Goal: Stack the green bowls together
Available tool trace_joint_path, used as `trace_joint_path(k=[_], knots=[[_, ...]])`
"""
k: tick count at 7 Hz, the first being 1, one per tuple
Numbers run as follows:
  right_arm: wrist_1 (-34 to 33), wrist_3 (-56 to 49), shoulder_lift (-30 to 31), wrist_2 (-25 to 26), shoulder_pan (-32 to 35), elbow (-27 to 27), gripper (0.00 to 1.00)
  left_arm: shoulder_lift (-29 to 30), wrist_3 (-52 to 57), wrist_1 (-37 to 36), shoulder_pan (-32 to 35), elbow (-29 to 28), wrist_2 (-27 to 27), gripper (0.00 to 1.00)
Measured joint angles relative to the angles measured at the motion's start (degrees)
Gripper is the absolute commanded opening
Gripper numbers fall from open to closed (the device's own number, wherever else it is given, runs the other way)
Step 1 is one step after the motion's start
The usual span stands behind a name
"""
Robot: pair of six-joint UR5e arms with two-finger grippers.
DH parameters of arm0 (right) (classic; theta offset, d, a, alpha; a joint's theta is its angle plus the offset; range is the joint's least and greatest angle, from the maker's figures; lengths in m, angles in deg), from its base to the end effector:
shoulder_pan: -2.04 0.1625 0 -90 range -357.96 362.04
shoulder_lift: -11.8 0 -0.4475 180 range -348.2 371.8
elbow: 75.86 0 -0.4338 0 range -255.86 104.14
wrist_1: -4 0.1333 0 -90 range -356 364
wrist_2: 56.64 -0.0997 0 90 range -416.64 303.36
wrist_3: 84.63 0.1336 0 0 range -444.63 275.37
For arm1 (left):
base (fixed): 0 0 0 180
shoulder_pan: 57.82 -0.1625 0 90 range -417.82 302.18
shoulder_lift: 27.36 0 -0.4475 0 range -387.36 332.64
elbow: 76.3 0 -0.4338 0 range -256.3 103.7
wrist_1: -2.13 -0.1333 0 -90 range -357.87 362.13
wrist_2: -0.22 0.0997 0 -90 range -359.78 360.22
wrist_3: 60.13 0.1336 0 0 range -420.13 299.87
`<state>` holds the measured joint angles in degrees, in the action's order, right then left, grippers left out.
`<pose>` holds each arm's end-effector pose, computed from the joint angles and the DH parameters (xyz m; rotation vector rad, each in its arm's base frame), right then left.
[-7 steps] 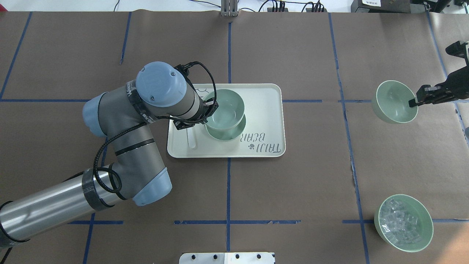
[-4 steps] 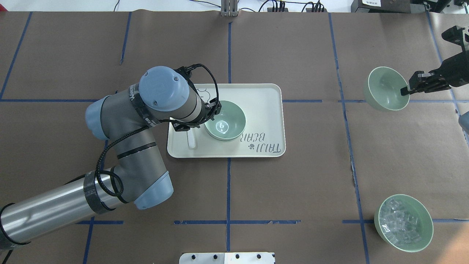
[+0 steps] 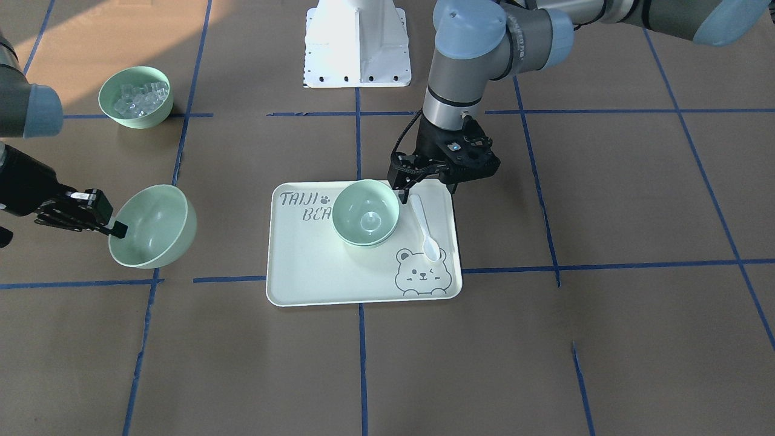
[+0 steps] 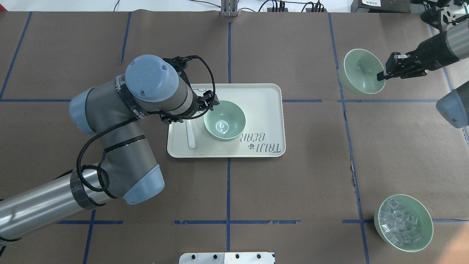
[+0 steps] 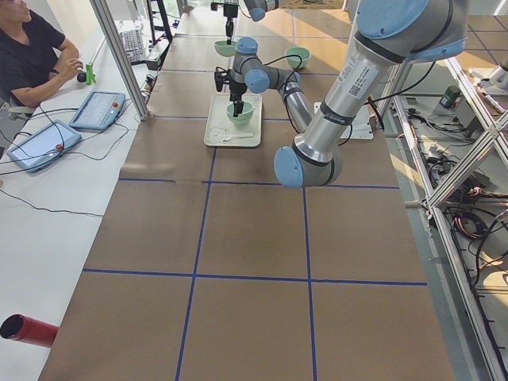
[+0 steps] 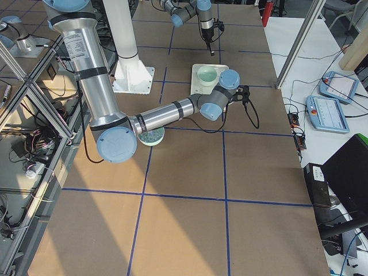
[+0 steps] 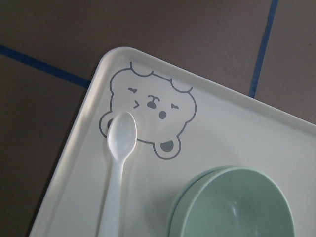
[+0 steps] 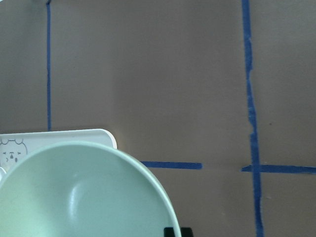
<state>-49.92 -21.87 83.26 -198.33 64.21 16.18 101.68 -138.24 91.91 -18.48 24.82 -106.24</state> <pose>-0.2887 -0.6079 0.3965 0.0590 -1.2221 0.0861 0.4979 -0.5315 0.1831 0.1323 0.9002 -0.3206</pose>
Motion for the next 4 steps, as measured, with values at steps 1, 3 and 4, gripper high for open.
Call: trace_joint_path(k=[1, 3, 4], knots=[[-3.04, 1.01, -3.39, 0.86, -2.03, 0.24, 0.0, -1.33, 4.45, -1.34, 2.99, 1.68, -2.02, 1.0], [-13.06, 1.54, -9.62, 7.93, -8.67, 3.1, 0.0, -4.46, 12.16, -2.06, 7.99, 4.06, -3.6, 1.0], [-16.77, 2.17, -11.61, 12.63, -12.93, 4.68, 0.0, -5.98, 16.16, -2.1, 10.02, 4.45, -4.23, 1.0]])
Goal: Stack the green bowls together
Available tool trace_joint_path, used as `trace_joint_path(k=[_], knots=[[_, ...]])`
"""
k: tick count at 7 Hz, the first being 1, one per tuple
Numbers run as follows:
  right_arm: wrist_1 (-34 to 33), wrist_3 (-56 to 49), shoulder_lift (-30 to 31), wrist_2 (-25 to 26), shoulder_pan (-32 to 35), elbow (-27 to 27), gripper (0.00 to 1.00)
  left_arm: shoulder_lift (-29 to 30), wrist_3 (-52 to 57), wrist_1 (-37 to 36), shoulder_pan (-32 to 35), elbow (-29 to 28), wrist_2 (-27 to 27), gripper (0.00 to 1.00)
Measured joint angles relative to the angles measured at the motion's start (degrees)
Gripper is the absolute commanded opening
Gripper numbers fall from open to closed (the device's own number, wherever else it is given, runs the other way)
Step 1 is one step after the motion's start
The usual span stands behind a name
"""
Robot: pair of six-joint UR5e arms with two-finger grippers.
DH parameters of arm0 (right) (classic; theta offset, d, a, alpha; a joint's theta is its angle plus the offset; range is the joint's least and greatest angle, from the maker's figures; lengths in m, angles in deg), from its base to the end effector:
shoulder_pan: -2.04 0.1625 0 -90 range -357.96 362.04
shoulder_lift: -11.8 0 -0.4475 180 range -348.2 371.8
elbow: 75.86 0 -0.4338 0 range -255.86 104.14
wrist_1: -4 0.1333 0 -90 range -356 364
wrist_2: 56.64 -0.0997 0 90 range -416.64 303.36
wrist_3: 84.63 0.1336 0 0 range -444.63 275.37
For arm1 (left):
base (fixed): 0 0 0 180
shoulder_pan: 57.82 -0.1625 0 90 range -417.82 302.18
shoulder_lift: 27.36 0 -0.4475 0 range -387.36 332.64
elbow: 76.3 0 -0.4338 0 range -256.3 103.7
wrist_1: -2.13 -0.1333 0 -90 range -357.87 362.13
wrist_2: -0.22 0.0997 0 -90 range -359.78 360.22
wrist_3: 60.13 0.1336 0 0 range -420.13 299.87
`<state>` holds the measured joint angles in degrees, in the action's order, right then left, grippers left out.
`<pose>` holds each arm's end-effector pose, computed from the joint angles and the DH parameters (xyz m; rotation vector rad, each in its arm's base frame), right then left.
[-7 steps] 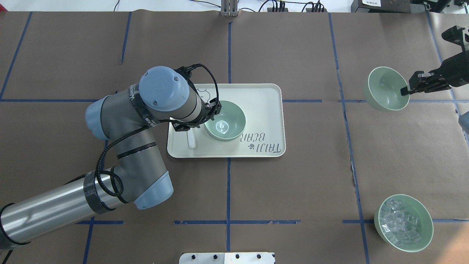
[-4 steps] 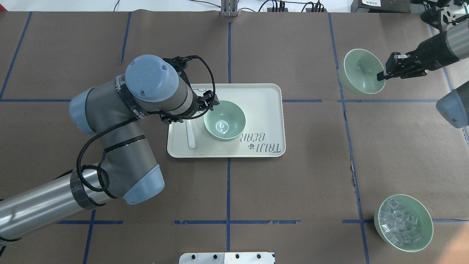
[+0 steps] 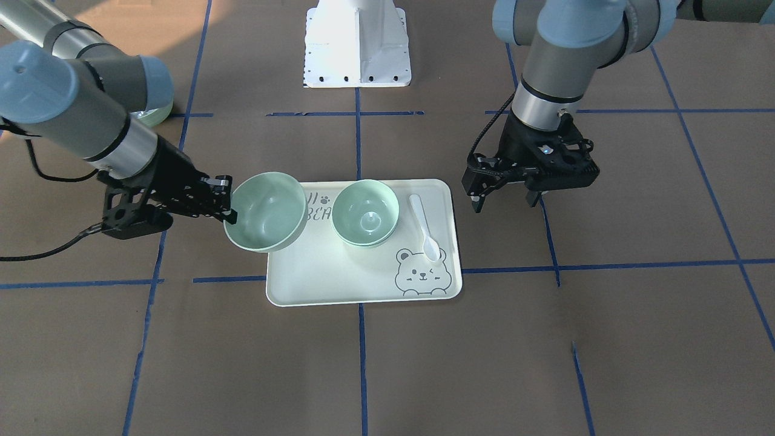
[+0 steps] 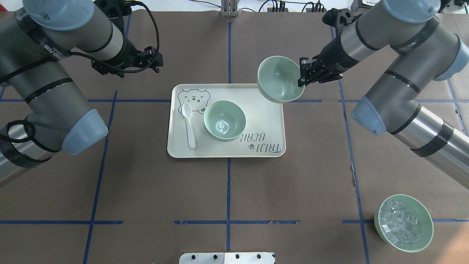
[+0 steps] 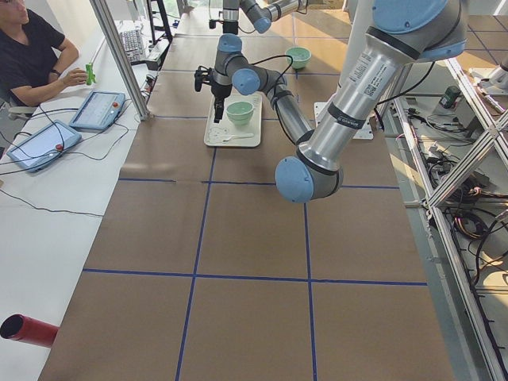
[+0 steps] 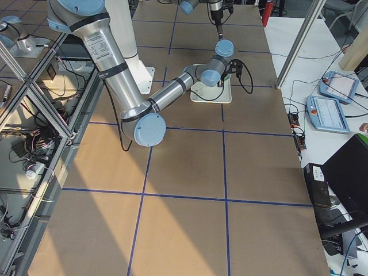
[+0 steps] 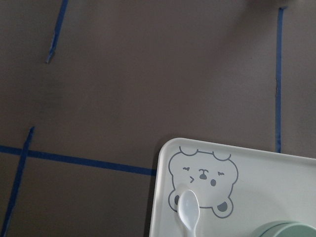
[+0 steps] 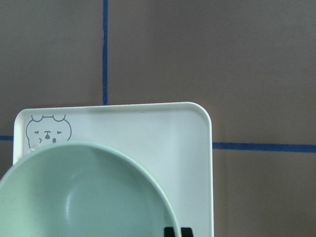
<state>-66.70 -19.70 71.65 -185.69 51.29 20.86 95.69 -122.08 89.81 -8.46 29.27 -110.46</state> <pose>-0.4285 -0.5726 0.2641 0.0697 -1.1216 0.0428 0.3841 -0.5797 0.2264 0.2338 0.8376 -0.2025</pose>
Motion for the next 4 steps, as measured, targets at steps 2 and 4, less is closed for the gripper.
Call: trace_joint_path(k=[2, 4], knots=[[-4.2, 3.3, -4.33, 8.67, -7.86, 0.49, 0.0, -3.48, 9.08, 0.05, 4.66, 0.28, -1.12, 1.0], [-5.93, 5.45, -7.81, 14.02, -12.32, -1.34, 0.0, -6.87, 18.54, 0.13, 9.69, 0.23, -2.69, 1.0]])
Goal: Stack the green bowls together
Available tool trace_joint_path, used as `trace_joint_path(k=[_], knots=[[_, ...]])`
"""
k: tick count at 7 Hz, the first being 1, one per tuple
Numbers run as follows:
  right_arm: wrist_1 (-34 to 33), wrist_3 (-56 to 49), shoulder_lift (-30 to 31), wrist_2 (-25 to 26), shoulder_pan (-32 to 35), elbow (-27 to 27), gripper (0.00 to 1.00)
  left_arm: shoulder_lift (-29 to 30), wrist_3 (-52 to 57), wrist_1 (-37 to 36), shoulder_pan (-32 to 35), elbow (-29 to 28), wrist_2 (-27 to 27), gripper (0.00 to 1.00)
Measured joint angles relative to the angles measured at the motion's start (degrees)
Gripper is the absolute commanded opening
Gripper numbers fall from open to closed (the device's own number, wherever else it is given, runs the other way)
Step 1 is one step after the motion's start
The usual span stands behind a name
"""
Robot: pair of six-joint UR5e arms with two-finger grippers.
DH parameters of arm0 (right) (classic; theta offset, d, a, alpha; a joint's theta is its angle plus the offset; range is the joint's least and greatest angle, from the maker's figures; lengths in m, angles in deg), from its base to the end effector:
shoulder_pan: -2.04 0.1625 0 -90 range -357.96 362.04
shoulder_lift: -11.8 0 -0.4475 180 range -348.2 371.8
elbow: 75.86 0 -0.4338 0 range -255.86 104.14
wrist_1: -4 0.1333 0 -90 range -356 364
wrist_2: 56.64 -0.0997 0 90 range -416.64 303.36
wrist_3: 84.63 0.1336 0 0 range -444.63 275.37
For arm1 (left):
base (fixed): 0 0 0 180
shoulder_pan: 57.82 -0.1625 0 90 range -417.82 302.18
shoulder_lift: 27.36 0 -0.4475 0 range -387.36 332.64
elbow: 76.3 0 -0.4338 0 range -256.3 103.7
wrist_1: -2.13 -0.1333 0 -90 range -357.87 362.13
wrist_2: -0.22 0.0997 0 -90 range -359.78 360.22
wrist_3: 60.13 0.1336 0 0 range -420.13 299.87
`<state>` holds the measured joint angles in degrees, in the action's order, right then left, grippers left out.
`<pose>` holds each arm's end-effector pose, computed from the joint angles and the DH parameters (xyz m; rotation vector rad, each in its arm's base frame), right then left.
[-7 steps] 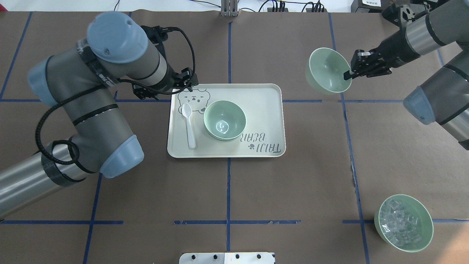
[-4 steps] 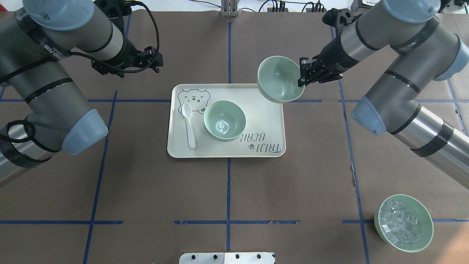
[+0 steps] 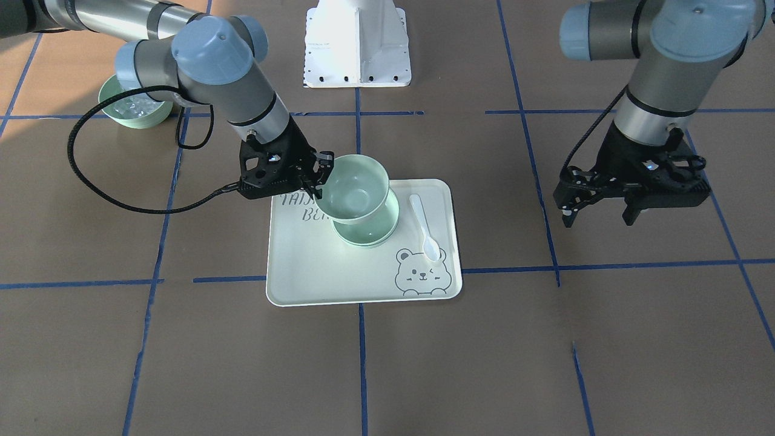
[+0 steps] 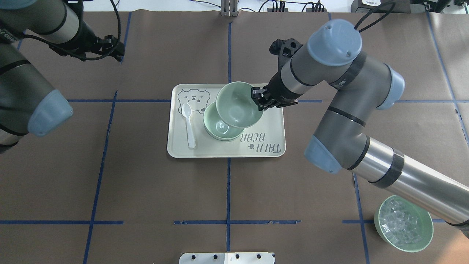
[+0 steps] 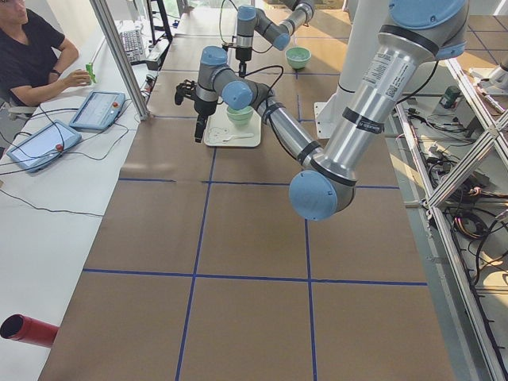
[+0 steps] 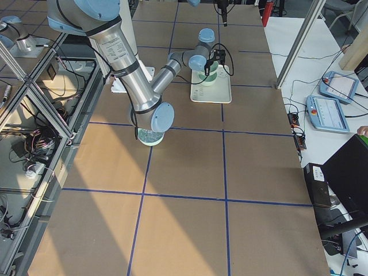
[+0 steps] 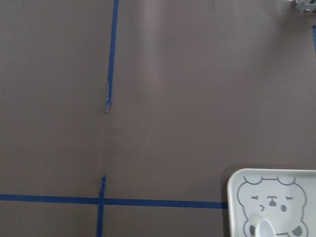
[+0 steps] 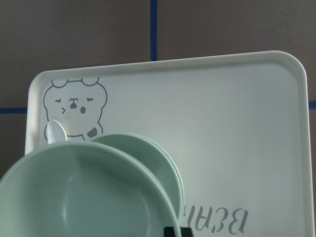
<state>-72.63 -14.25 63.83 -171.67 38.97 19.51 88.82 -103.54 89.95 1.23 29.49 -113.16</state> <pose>-0.5508 -0.5100 0.2007 0.1083 -1.0448 0.0577 0.2783 -0.6202 0.3044 0.3087 0.7251 -0.0644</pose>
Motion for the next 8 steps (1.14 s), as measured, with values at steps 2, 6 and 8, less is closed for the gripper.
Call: trace_joint_path(k=[2, 6, 8], knots=[[-0.32, 0.51, -1.13, 1.3, -0.74, -1.83, 0.0, -1.5, 4.07, 0.09, 2.32, -0.05, -1.07, 1.0], [0.0, 0.6, -1.53, 1.7, -0.8, -3.16, 1.0, -2.08, 4.65, 0.31, 2.69, -0.26, -1.18, 1.0], [0.19, 0.65, -1.53, 2.36, -0.66, -3.56, 1.0, -2.53, 4.65, 0.43, 2.66, -0.26, -1.15, 1.0]])
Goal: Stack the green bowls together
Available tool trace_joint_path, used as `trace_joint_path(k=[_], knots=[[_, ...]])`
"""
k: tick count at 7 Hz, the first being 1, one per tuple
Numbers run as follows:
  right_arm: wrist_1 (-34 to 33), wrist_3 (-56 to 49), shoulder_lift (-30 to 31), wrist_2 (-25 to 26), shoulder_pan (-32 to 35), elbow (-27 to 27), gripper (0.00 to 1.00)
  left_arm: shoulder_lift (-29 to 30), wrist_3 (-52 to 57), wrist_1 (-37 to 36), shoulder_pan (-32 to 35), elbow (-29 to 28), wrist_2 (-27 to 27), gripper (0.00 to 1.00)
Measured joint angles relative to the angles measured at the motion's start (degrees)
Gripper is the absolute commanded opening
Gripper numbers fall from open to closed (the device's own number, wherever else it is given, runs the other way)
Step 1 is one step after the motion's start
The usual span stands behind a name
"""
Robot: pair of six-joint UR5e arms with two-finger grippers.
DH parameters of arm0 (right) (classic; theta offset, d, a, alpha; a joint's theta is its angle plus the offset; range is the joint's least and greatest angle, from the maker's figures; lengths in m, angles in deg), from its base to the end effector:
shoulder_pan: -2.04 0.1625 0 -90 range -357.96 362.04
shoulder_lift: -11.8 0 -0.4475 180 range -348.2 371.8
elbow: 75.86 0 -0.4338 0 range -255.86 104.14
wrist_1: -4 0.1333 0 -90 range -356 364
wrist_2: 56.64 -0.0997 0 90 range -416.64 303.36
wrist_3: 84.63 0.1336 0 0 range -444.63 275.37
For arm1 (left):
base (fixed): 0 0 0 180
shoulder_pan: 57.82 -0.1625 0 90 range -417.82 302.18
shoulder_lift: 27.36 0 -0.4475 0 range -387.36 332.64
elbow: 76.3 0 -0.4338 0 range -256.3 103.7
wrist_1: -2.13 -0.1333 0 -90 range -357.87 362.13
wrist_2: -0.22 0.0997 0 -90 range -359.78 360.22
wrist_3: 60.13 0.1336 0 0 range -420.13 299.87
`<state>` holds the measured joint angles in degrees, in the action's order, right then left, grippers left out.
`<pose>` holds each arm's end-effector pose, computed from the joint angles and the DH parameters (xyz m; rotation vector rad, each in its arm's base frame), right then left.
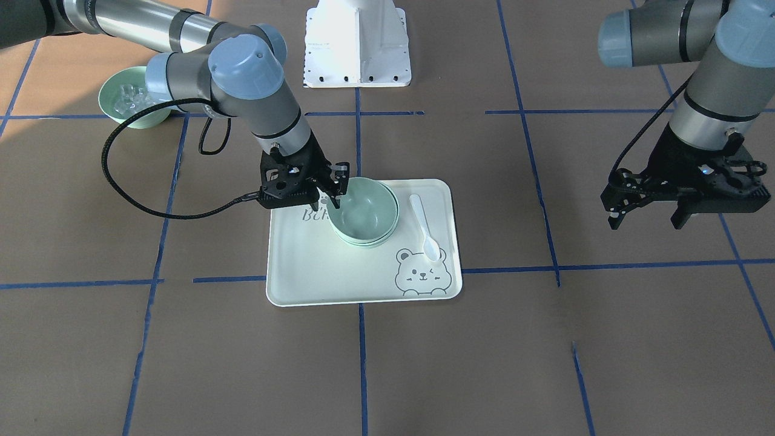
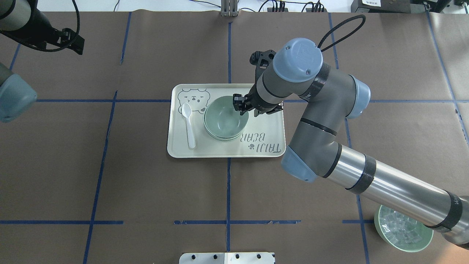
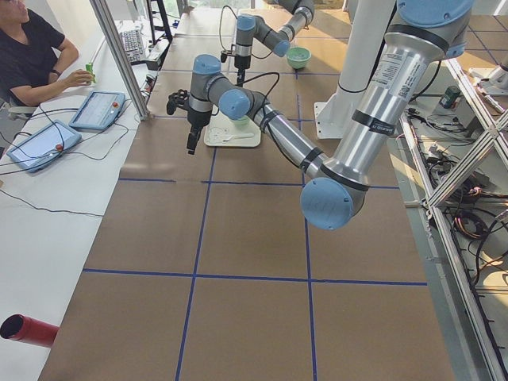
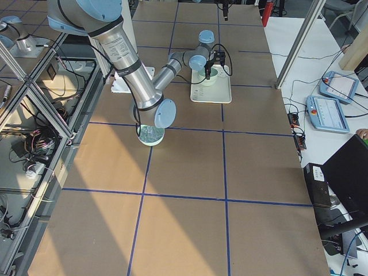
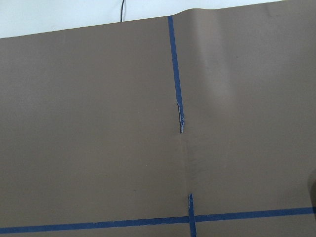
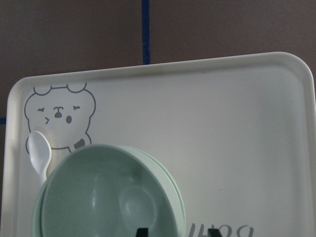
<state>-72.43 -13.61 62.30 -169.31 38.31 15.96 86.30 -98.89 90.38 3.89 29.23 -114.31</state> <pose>-0.5713 -0.5207 0.2107 0.1149 -1.0052 0.0861 0.2485 -0.6259 0.3342 0.3081 0.6988 -0.0339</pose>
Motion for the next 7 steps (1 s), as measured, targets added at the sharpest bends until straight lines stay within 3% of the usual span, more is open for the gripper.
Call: trace_joint_path(k=[2, 4, 7], knots=[[-0.63, -0.61, 0.54, -0.63, 1.95, 0.16, 1.0, -0.14, 0.0, 0.04, -0.01, 0.05, -0.01, 1.0], [-5.81, -6.11, 4.03, -5.02, 7.9, 3.61, 1.0, -0.4, 0.04, 0.01, 0.28, 0.24, -0.74, 1.0], [-16.34, -28.1, 15.37, -10.97, 18.32, 14.36, 1.0, -2.29, 5.7, -0.21, 3.82, 0.16, -4.35, 1.0]])
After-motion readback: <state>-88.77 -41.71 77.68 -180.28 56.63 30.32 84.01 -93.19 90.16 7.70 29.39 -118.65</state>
